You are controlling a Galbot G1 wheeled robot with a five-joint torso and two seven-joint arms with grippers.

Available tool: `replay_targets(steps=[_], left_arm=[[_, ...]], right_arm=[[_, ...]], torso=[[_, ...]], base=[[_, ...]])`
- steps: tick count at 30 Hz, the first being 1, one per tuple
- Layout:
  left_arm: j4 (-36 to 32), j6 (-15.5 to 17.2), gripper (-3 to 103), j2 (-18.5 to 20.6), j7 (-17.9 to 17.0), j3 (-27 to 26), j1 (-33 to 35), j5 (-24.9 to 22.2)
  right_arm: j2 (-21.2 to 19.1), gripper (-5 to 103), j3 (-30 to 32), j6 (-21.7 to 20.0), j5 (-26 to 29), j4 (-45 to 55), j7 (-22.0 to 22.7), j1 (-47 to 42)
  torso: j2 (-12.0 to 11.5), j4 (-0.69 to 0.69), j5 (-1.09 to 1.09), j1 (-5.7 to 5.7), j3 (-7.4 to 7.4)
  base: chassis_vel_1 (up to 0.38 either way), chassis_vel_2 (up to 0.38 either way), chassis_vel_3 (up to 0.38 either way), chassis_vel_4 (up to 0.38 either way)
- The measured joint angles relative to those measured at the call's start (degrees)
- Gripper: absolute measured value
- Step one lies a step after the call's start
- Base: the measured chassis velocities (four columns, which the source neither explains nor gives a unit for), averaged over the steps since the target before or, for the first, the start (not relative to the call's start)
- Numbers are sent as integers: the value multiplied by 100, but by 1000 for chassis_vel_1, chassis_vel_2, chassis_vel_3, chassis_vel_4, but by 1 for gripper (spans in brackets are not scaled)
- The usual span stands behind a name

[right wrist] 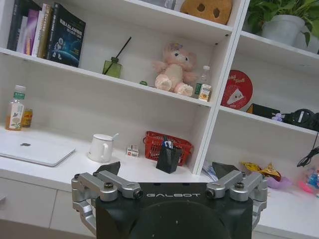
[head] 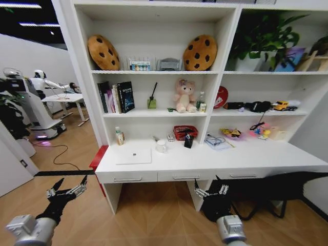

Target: Organize the objects on the table.

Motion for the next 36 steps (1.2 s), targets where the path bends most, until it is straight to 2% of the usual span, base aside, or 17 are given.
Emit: replay_targets(steps=[1,3,4,5,8,12,13,15,17,21,28,36], left_arm=[[0,0,100,0,0,0,0,0],[0,0,100,0,0,0,0,0],[0,0,100,0,0,0,0,0],[0,0,100,0,-1,0,-1,0],[0,0,100,0,1,0,0,0],[0,0,100,0,-1,0,1,0],[0,1,100,0,-1,-1,2,0],[0,1,100,0,1,1,0,0],[0,1,100,0,1,2,-1,0],[0,0,100,0,2,2,-1,0],[0,0,100,1,1,2,-1,0],[0,0,100,0,0,1,0,0]], right_arm=[[0,100,0,0,0,0,0,0],[-8,100,-5,-2,-13,-34,-21,-5],[-8,100,-5,-2,-13,-34,-21,-5],[-10,100,-6,24,-24,-52,-53,-14],[-13,100,-2,167,-80,-139,-83,0],[-6,100,-4,185,-115,-173,-84,9],[-3,100,-9,186,-131,-190,-85,16],[-3,100,-10,177,-153,-223,-82,33],[-4,100,-10,173,-165,-236,-76,42],[-5,100,-11,167,-172,-246,-69,59],[-5,100,-12,162,-172,-246,-66,61],[-5,100,-12,158,-172,-247,-63,59]], torso=[[0,0,0,0,0],[-6,0,13,8,5],[-6,0,13,8,5],[-5,-1,0,5,3],[-5,0,12,4,4],[-1,2,4,-1,0],[-1,5,5,-1,1],[-3,-6,7,0,2],[-4,-7,8,3,3],[-8,2,7,11,6],[-7,-2,6,8,4],[-5,0,6,4,3]], base=[[359,-373,-369,372],[377,-368,-347,368],[394,-368,-322,365],[297,-346,-322,334],[304,-295,-334,317],[223,-263,-231,249],[106,13,-193,85],[44,-15,-107,52],[-49,-50,-75,19],[-66,10,88,-18],[-11,34,27,-12],[4,-6,-13,2]])
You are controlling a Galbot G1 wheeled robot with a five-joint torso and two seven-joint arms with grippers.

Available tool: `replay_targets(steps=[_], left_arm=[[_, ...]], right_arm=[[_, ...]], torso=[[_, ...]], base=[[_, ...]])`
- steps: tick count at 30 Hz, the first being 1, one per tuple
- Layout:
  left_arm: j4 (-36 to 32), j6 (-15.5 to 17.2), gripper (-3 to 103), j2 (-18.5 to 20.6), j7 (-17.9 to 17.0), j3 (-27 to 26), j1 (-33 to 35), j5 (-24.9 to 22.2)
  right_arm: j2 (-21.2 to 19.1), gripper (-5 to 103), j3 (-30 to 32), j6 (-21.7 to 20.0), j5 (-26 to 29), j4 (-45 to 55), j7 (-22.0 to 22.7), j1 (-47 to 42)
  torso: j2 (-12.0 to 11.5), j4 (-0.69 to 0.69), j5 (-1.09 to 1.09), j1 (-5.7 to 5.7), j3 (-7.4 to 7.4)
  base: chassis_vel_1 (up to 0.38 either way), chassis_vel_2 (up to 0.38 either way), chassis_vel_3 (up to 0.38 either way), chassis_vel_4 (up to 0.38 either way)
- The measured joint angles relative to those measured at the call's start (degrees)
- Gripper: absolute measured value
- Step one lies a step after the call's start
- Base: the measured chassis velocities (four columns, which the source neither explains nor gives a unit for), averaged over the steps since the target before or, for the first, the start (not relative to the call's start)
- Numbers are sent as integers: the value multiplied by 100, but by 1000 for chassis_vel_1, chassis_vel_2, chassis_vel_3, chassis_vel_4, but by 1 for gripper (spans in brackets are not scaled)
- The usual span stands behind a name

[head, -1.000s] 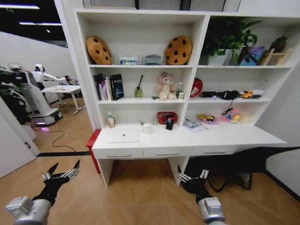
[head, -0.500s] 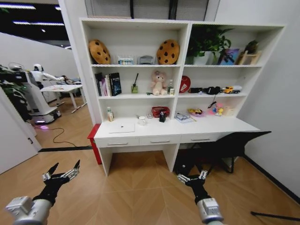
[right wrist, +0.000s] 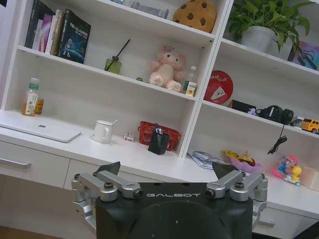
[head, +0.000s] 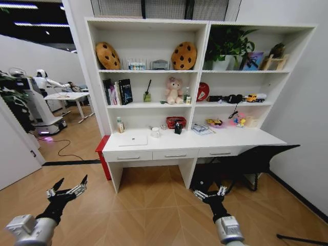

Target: Organize the objects on the table.

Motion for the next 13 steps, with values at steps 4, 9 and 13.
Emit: replay_targets(steps=[4,9,13], left_arm=[[0,-1,100,0,0,0,0,0],[0,0,100,0,0,0,0,0],[0,0,100,0,0,0,0,0]], right_arm=[[0,100,1,-2,1,0,2,0],[0,100,1,-4,2,0,3,0],[0,100,1,-5,3,1,5,0]], torso=[[0,0,0,0,0],[0,0,0,0,0],[0,0,0,1,0]], base=[[0,0,0,0],[0,0,0,0],[0,0,0,0]])
